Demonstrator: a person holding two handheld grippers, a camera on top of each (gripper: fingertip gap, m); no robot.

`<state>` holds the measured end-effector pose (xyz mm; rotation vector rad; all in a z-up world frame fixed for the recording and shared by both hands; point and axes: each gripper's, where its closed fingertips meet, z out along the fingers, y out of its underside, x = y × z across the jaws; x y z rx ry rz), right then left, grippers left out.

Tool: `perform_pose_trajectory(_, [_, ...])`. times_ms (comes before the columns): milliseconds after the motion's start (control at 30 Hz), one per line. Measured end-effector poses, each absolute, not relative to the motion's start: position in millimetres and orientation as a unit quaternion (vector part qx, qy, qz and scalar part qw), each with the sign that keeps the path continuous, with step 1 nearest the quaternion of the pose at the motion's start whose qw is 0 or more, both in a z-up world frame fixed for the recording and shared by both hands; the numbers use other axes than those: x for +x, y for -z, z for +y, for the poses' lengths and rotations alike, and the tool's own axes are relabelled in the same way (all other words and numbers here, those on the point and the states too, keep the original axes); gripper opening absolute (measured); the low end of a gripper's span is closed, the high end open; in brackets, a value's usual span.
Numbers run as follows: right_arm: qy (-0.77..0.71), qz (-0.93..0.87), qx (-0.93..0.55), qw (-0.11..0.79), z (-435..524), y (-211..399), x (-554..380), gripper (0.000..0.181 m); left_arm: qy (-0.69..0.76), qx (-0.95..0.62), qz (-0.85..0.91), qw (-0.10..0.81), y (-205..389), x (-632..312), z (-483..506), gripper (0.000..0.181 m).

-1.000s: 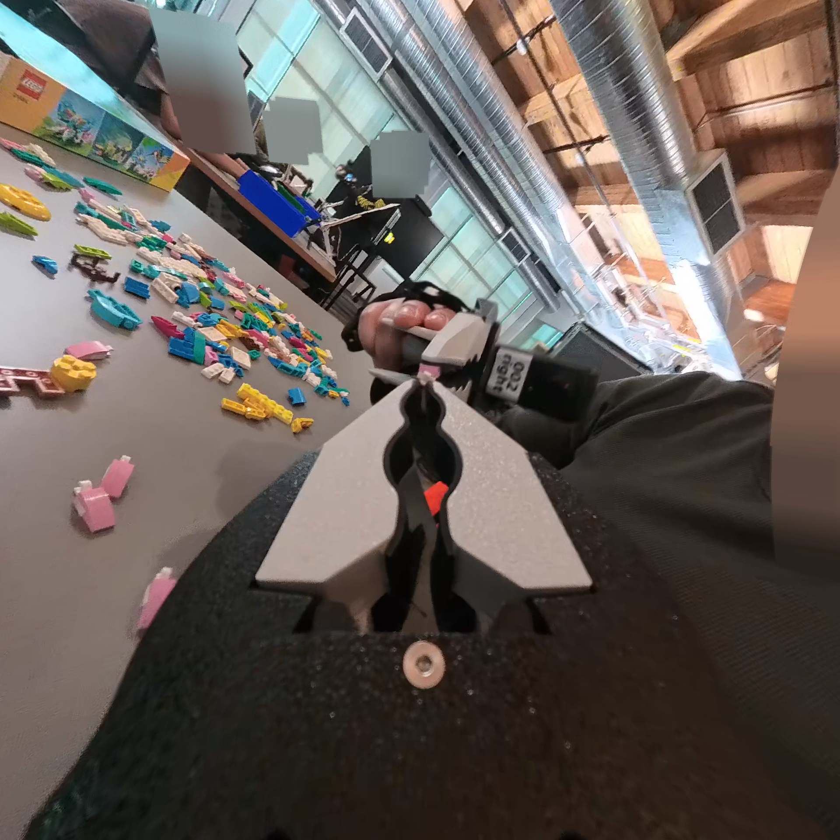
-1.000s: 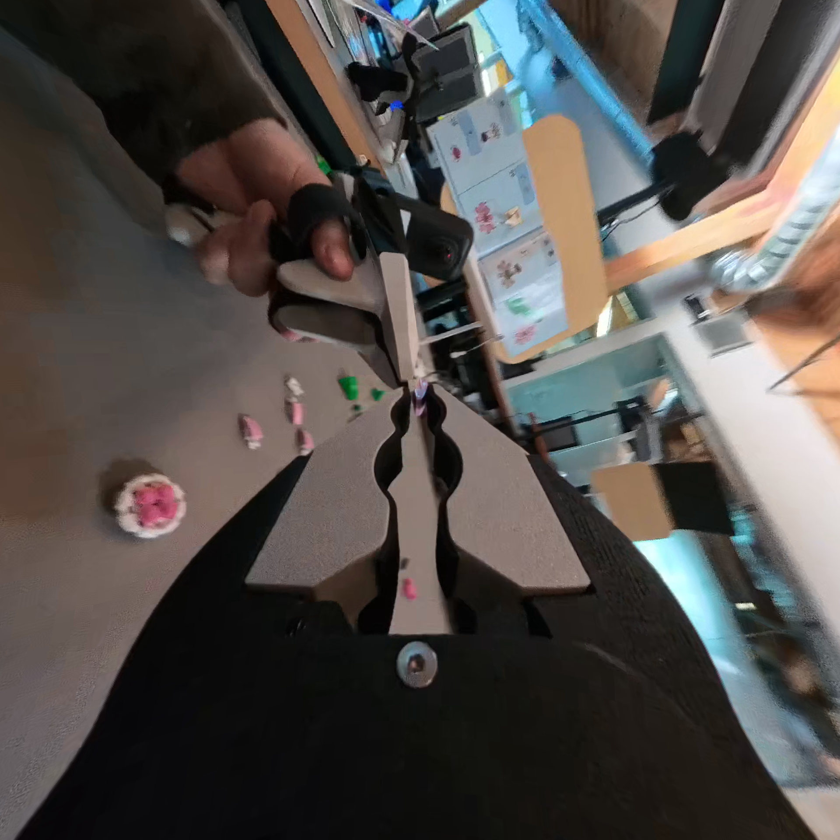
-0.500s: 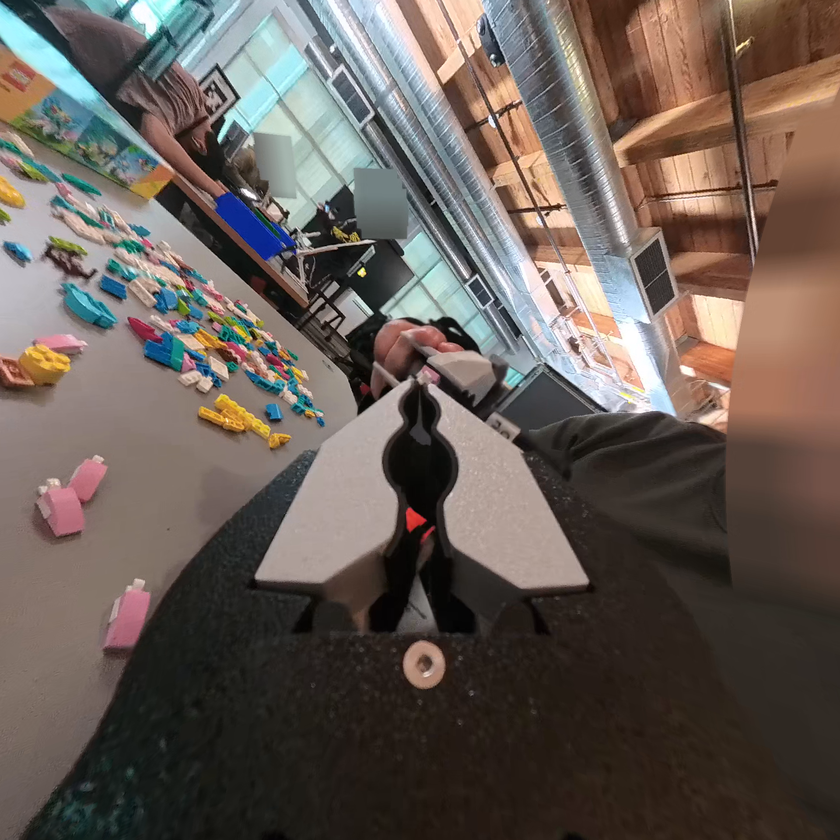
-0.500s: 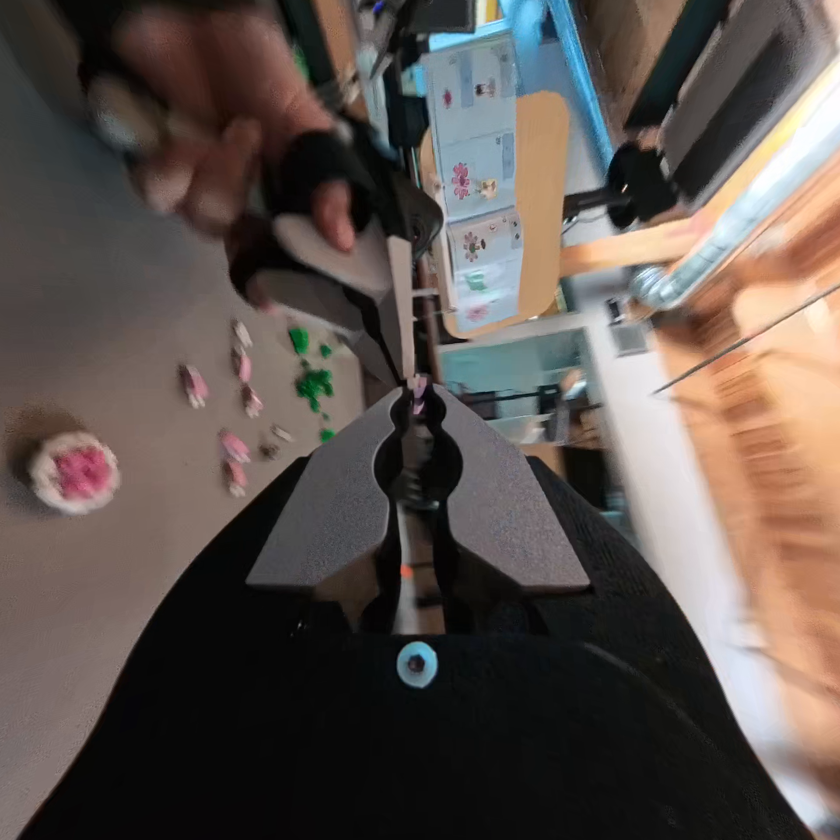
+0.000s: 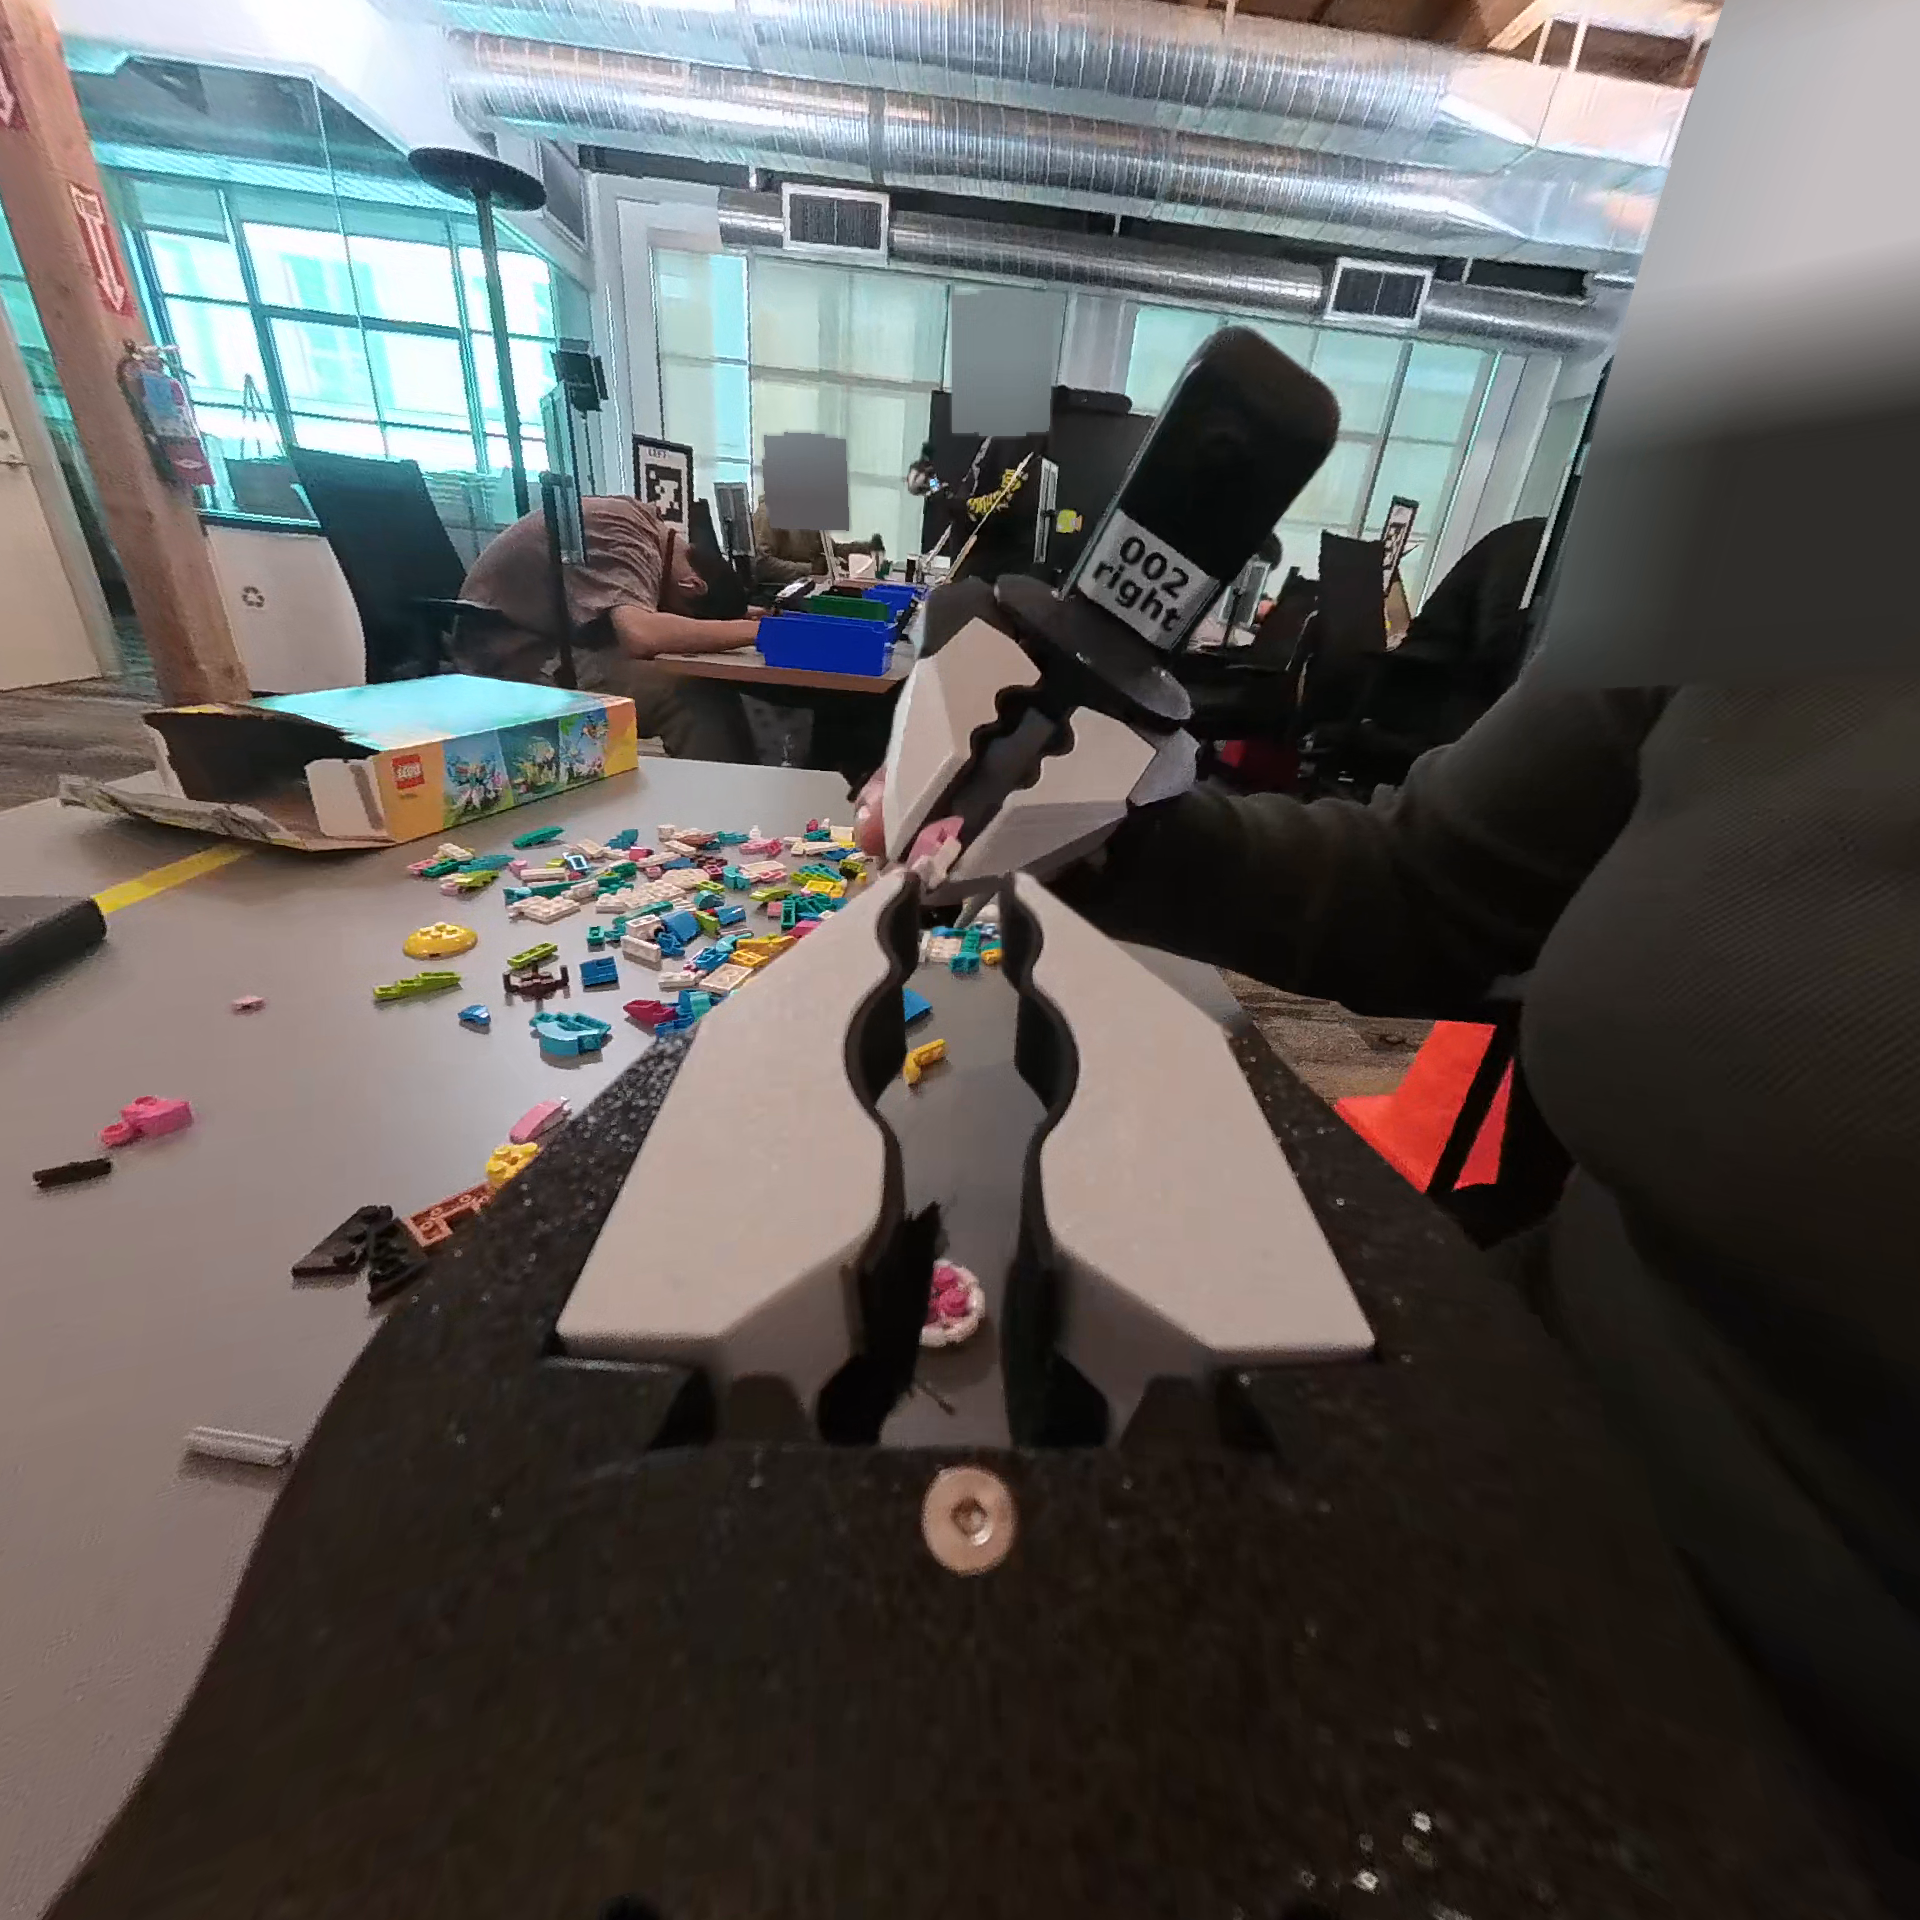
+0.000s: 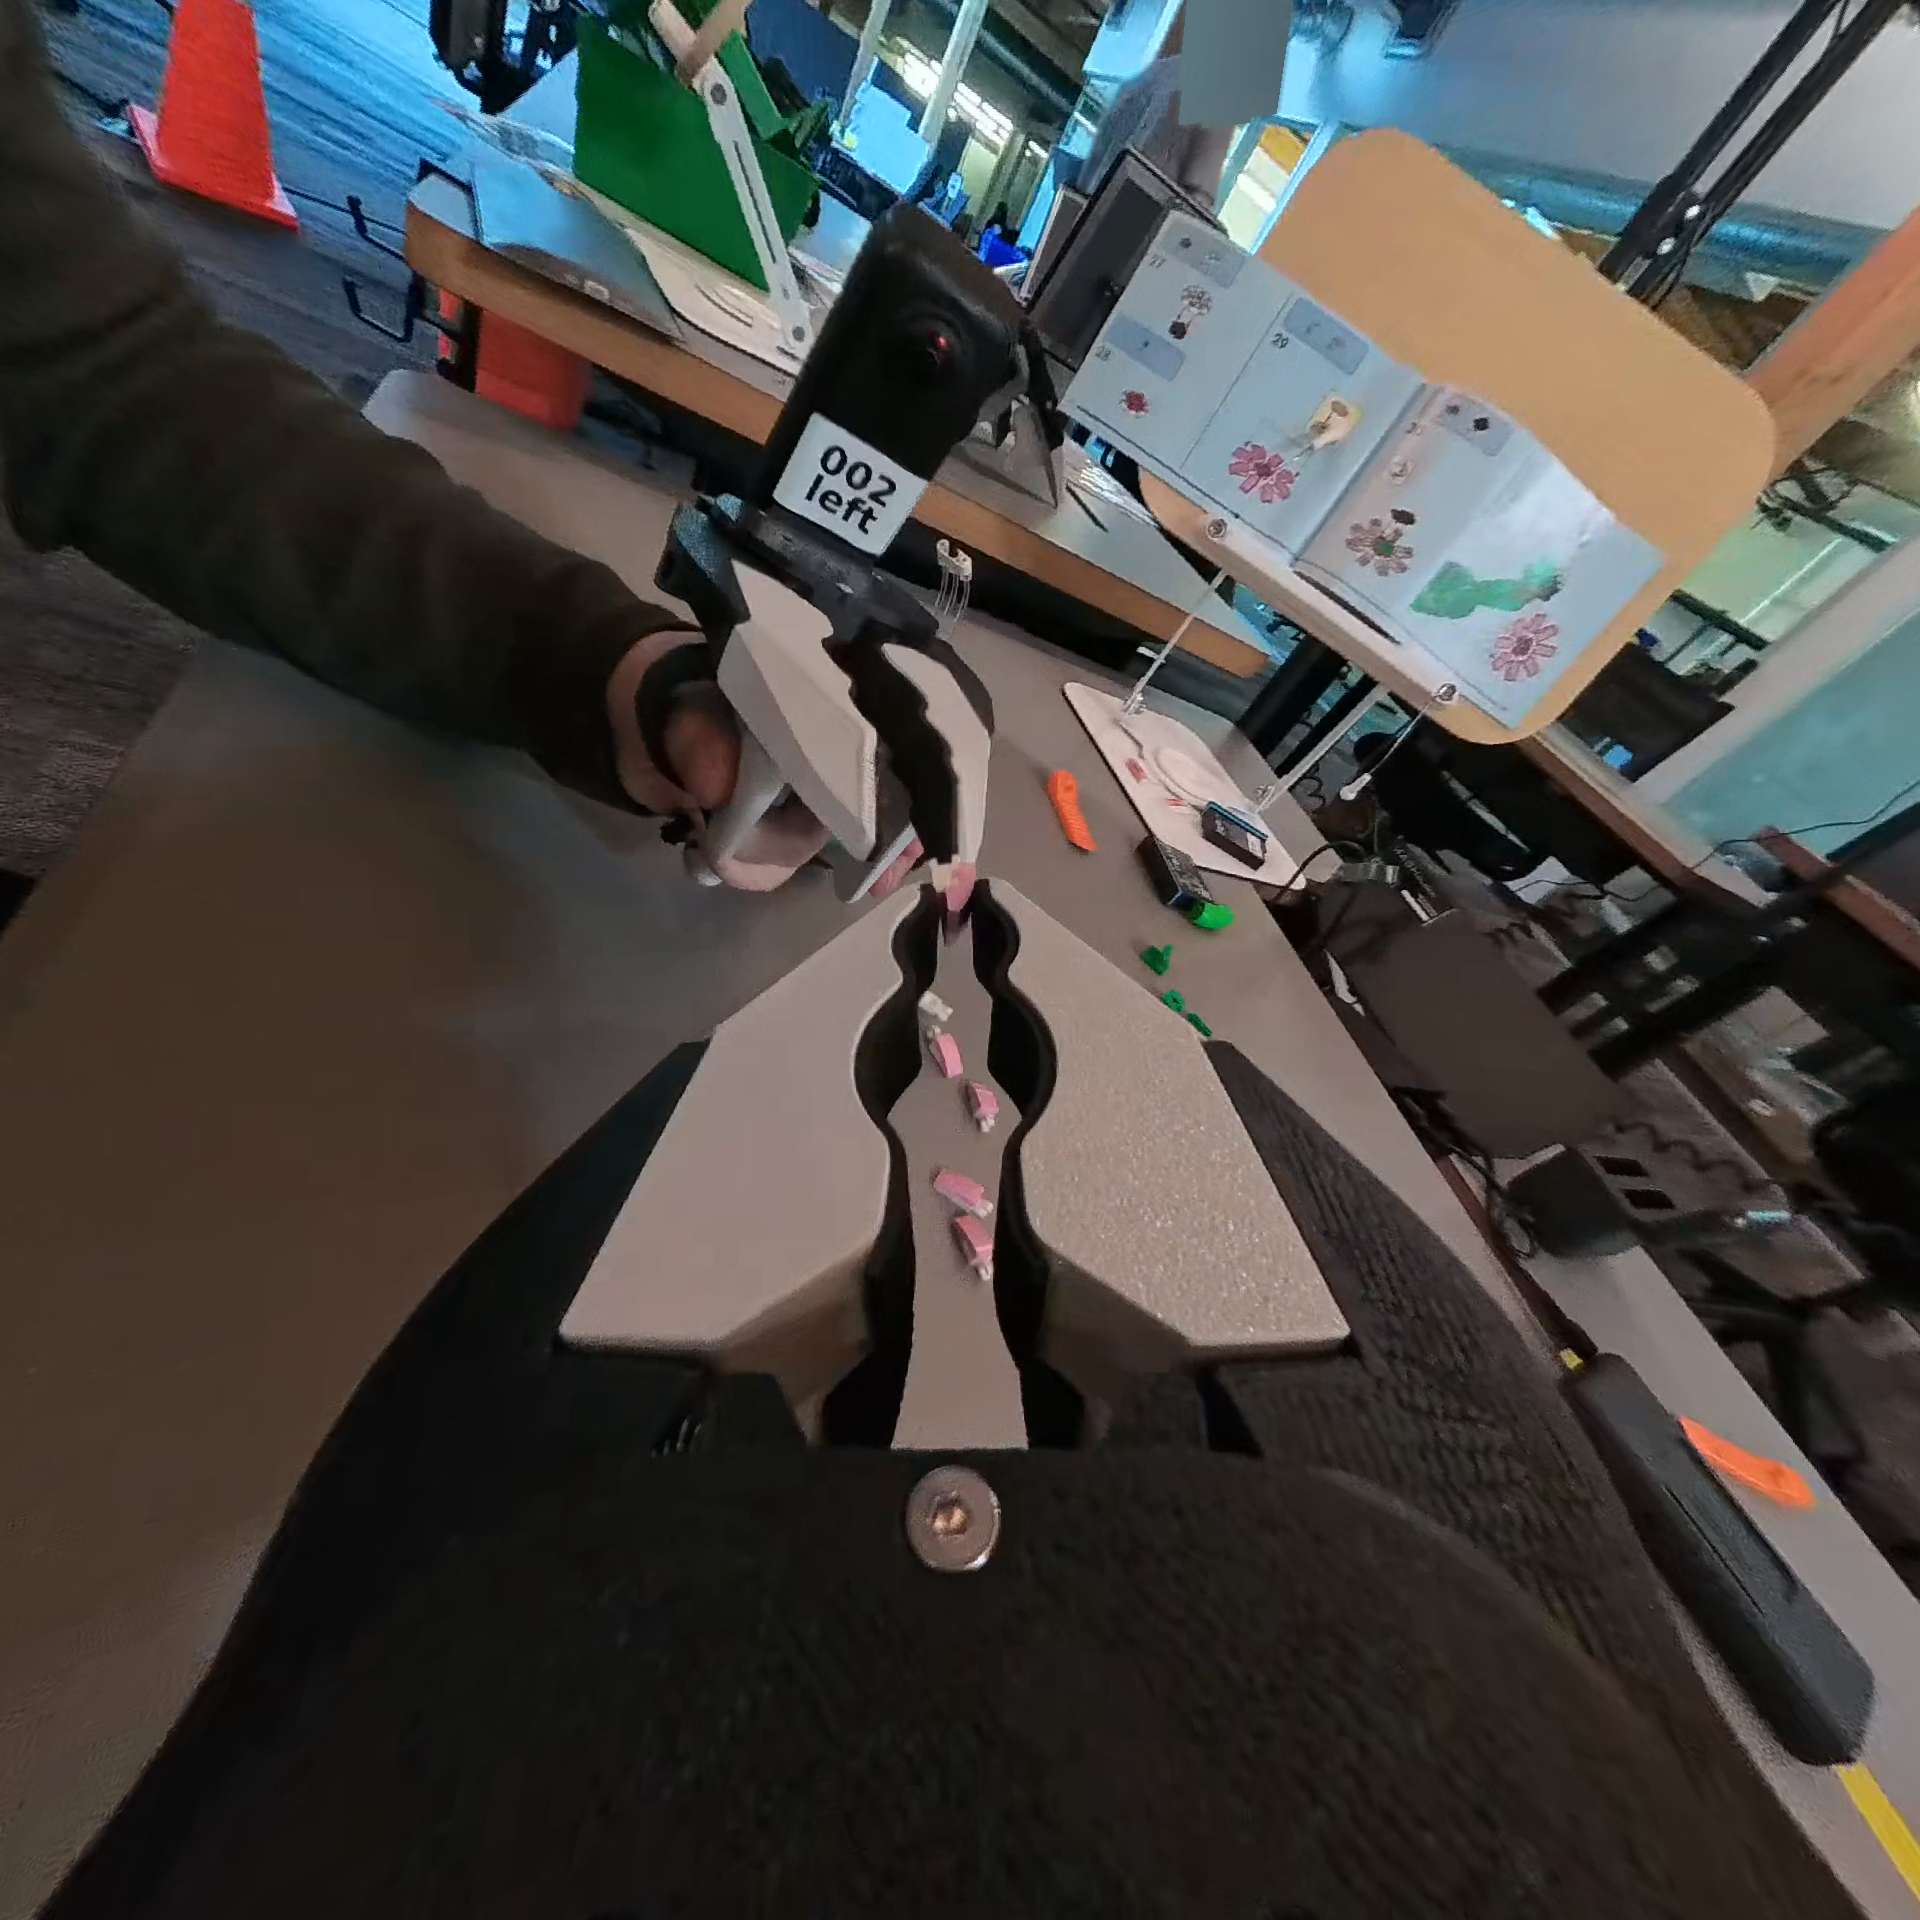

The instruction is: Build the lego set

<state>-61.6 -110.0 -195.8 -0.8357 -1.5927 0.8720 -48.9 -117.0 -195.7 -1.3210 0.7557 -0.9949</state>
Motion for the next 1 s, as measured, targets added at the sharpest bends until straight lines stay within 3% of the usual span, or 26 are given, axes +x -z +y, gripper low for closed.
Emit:
perform_pose_trajectory(200, [-0.391, -0.667, -0.361, 0.522, -112, 197, -61, 0.005, 0.415, -0.559, 0.326, 0.639, 188, -53, -117, 0.014])
perform_pose_trajectory(400, [-0.548, -0.625, -0.42, 0.364, -126, 197, -56, 0.005, 0.131, -0.472, 0.465, 0.738, 192, -43, -131, 0.018])
perform_pose_trajectory(533, [-0.605, -0.612, -0.436, 0.264, -136, 203, -48, 0.005, 0.032, -0.432, 0.515, 0.739, 200, -36, -137, 0.007])
perform_pose_trajectory(800, [-0.614, -0.607, -0.453, 0.222, -136, 213, -47, 0.005, -0.075, -0.389, 0.551, 0.735, 209, -36, -136, 0.001])
perform_pose_trajectory(1000, [-0.608, -0.606, -0.468, 0.211, -135, 218, -48, 0.005, -0.068, -0.394, 0.557, 0.728, 214, -37, -134, 0.001])
